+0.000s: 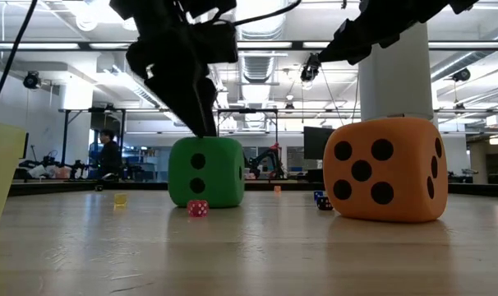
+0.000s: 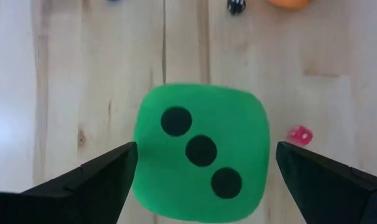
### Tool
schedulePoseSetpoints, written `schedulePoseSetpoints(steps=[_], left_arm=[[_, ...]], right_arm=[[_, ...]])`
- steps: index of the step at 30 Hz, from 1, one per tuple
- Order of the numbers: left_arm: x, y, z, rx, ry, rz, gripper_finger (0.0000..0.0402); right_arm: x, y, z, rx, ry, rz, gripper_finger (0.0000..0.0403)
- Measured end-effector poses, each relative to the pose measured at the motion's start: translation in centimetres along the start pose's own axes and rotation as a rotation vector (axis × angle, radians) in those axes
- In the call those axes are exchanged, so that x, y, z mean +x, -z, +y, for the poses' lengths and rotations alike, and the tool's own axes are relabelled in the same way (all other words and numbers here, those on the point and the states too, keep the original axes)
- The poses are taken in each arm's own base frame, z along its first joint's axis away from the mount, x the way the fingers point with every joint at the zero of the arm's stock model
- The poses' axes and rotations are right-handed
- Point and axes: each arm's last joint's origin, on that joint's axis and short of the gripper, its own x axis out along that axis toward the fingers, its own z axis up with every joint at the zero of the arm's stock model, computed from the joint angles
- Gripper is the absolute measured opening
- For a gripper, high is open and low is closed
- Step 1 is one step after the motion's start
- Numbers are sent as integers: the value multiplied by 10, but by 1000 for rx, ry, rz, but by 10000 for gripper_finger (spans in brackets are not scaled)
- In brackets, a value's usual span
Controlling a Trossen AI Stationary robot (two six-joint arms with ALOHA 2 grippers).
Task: Pick & Place Dice
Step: Put the bottom large green dice into the yellow bin
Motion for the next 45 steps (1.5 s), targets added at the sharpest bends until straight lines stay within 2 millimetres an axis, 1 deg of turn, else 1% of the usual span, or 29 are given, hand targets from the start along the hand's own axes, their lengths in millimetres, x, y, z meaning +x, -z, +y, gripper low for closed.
schedulePoseSetpoints(steps=[4,10,17,20,22,26,29,31,33,38,45], left_arm=[[-7,-7,0,3,-4,-8,386],[-12,-8,0,9,-7,15,384],[-26,-20,-8,47,-3,-3,384],[-29,-22,-7,50,-17,-5,383],[-28,-22,-7,51,-20,0,384],[-12,-23,-9,61,-22,58,385],[-2,-28,-10,80,-24,115,383],[-1,-32,-9,84,-26,154,382],[-4,-34,-9,86,-27,187,382],[-9,-35,-9,67,-29,176,385],[-2,-31,-4,48,-35,203,382]], right_arm=[[0,0,0,0,-1,0,180],[0,0,0,0,-1,0,180],[0,0,0,-11,0,0,180],[0,0,0,-11,0,0,180],[0,0,0,-10,0,0,180],[0,0,0,-10,0,0,180],[0,0,0,-8,0,1,180],[0,0,0,-8,0,2,180],[0,0,0,-8,0,2,180],[0,1,0,-8,-1,9,180],[0,1,0,-8,-1,11,180]])
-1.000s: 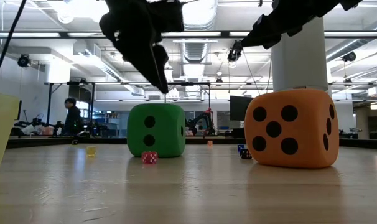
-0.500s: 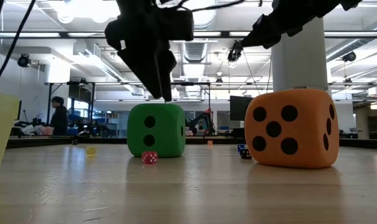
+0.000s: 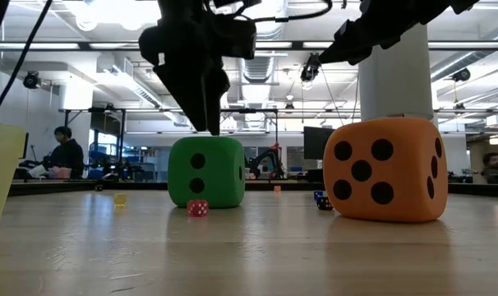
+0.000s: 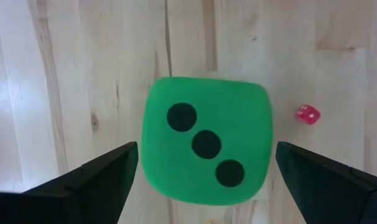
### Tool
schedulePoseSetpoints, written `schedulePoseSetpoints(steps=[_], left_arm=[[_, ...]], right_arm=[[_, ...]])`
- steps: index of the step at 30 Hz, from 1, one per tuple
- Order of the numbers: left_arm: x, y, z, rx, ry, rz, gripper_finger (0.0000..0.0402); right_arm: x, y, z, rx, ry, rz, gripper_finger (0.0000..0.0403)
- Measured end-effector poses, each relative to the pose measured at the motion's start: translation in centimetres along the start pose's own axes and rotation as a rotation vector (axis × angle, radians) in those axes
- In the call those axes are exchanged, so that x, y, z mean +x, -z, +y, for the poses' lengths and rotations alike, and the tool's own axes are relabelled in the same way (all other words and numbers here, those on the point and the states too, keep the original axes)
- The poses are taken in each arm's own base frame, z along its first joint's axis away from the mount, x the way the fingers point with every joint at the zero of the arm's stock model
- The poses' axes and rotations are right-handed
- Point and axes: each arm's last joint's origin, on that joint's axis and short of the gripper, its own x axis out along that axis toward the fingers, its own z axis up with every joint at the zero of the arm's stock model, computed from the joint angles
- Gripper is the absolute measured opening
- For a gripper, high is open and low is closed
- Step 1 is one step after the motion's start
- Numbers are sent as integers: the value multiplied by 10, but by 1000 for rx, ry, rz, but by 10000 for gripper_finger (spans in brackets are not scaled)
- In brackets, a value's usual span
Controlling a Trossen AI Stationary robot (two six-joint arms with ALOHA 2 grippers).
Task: Pick & Place Dice
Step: Put the bottom large green dice into the yellow bin
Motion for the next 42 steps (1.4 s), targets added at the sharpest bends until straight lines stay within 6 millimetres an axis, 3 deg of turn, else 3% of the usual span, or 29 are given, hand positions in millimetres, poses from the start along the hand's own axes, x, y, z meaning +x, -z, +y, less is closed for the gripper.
schedulePoseSetpoints(steps=[17,42], left_arm=[[15,7,3,-43,13,-7,384],[4,2,4,-35,7,-7,385]], right_arm=[[0,0,0,0,0,5,180],[0,0,0,-1,0,4,180]])
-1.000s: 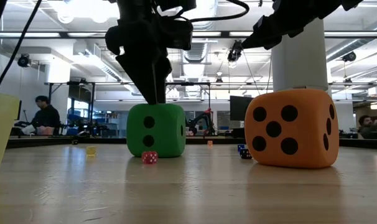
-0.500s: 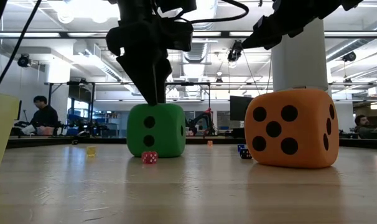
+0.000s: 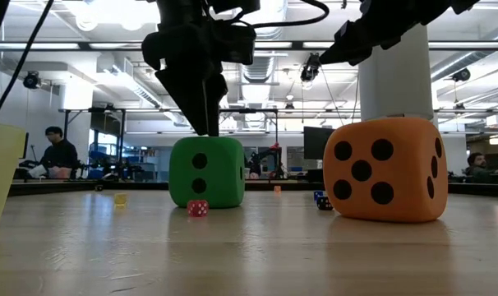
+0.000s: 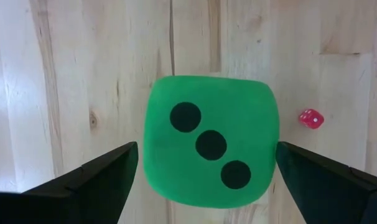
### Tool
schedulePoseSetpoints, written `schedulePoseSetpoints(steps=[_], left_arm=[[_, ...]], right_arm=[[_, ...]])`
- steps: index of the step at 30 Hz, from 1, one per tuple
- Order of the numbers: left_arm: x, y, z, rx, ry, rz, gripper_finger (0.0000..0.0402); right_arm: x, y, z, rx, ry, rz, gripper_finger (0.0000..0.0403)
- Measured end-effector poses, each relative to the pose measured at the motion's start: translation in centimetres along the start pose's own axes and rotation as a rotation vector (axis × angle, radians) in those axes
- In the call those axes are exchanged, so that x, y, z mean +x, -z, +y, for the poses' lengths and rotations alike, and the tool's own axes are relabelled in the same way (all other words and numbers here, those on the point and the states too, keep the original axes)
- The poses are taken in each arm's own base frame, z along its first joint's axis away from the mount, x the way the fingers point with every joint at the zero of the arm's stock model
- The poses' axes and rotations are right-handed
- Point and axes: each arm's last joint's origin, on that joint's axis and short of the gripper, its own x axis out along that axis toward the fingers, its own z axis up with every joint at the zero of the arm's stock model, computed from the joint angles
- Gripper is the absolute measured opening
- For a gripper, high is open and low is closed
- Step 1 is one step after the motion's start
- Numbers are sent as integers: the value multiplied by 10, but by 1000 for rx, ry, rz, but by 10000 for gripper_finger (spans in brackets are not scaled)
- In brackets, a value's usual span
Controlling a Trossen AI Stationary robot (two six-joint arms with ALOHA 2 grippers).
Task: Pick & Place Dice
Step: Put the bottom large green dice into the yellow bin
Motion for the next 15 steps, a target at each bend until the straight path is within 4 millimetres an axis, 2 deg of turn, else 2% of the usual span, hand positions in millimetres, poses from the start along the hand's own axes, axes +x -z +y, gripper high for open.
schedulePoseSetpoints(steps=[15], left_arm=[[0,-1,-1,-11,29,-9,382]], right_arm=[[0,0,0,0,0,0,180]])
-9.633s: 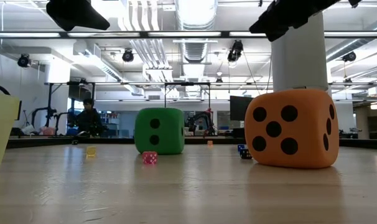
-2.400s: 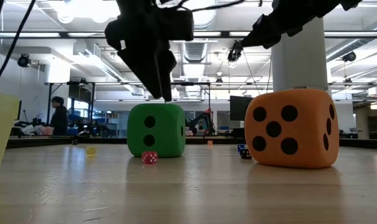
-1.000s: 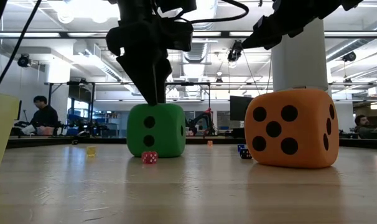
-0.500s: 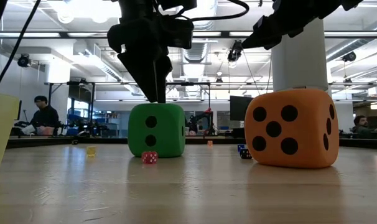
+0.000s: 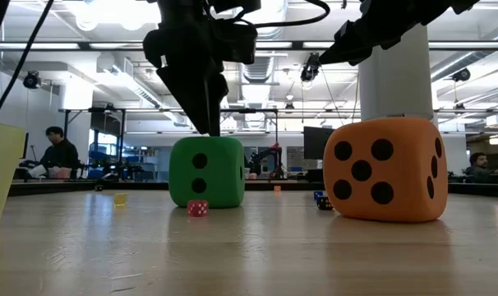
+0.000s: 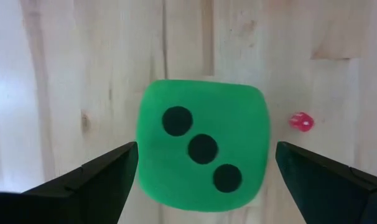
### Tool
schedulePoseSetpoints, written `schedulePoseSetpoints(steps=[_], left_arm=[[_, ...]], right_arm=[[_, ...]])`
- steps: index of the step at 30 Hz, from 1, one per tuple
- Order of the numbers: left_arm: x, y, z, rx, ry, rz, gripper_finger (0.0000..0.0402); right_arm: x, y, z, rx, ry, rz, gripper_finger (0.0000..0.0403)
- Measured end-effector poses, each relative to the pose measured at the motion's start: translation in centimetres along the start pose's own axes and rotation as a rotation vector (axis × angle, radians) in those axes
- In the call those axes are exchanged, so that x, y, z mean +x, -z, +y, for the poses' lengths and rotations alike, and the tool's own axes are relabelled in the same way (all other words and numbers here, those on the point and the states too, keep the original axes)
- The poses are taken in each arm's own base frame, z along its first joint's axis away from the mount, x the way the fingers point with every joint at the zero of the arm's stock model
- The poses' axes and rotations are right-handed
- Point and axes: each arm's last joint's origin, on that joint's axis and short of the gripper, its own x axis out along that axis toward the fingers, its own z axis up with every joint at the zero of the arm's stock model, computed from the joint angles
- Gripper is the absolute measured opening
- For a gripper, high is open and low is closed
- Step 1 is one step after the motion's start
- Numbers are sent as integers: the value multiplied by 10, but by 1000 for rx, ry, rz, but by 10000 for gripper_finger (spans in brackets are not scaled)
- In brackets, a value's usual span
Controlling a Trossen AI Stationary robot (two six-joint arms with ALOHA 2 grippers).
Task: Pick & Place Dice
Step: Put the bottom large green dice into the yellow bin
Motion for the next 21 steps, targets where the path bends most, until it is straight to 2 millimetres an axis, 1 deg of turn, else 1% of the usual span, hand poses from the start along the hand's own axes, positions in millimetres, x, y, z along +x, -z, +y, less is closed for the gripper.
schedulePoseSetpoints(steps=[14,21], left_arm=[[3,1,0,3,7,10,382],[8,5,0,10,2,17,381]], right_arm=[[0,0,0,0,0,0,180],[0,0,0,0,0,0,180]])
